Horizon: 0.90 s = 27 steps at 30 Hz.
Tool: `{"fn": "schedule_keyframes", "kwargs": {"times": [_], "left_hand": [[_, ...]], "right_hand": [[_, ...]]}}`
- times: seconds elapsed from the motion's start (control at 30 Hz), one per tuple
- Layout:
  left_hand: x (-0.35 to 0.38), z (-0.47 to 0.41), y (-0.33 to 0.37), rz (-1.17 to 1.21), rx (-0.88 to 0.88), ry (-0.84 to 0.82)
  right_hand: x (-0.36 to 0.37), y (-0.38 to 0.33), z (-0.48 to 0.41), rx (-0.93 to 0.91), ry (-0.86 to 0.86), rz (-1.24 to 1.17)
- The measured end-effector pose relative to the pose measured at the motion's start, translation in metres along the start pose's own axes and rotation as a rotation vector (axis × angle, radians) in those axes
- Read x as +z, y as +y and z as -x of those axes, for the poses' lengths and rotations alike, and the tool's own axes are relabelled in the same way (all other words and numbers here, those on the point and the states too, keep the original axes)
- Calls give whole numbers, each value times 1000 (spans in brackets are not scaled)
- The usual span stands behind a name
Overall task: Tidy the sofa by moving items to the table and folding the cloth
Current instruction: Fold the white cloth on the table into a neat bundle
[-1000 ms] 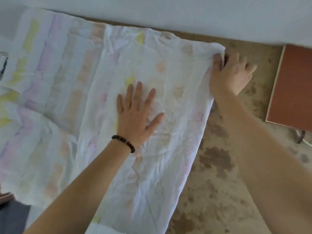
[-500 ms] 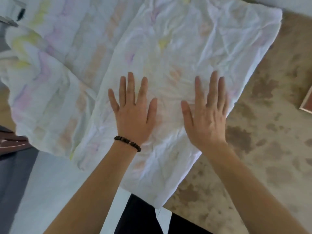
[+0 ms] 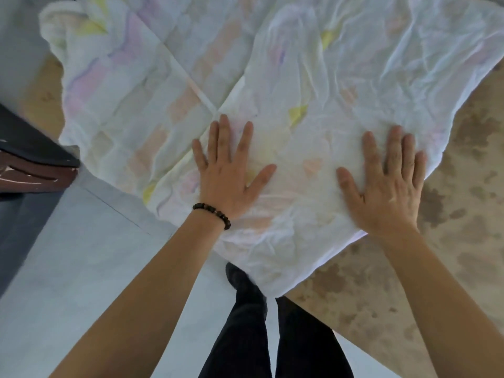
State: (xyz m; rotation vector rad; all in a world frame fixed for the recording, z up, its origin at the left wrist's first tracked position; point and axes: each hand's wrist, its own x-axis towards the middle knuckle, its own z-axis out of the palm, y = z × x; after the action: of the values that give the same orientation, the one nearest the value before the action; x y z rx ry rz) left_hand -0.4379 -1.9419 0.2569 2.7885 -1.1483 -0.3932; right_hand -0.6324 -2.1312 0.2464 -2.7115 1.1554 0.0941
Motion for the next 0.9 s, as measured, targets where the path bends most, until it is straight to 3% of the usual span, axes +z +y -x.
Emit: {"fn": "schedule_keyframes", "kwargs": {"times": [0.07, 0.17, 0.27, 0.4, 0.6, 0.9], "left_hand": [[-6, 5, -18, 128, -21, 136], [-18, 7, -78, 35, -192, 245], [-27, 8, -148, -40, -348, 124], [-28, 23, -200, 8, -447, 33], [-22, 29, -206, 126, -448, 60], [-22, 27, -205, 123, -448, 47]], "right_hand": [[-2, -12, 3, 67, 24, -15], [-5, -62, 14, 29, 131, -53], [2, -148, 16, -217, 166, -75], [32, -224, 11, -306, -51, -46], [41, -222, 11, -258, -52, 53], [40, -223, 11, -234, -67, 65]]}}
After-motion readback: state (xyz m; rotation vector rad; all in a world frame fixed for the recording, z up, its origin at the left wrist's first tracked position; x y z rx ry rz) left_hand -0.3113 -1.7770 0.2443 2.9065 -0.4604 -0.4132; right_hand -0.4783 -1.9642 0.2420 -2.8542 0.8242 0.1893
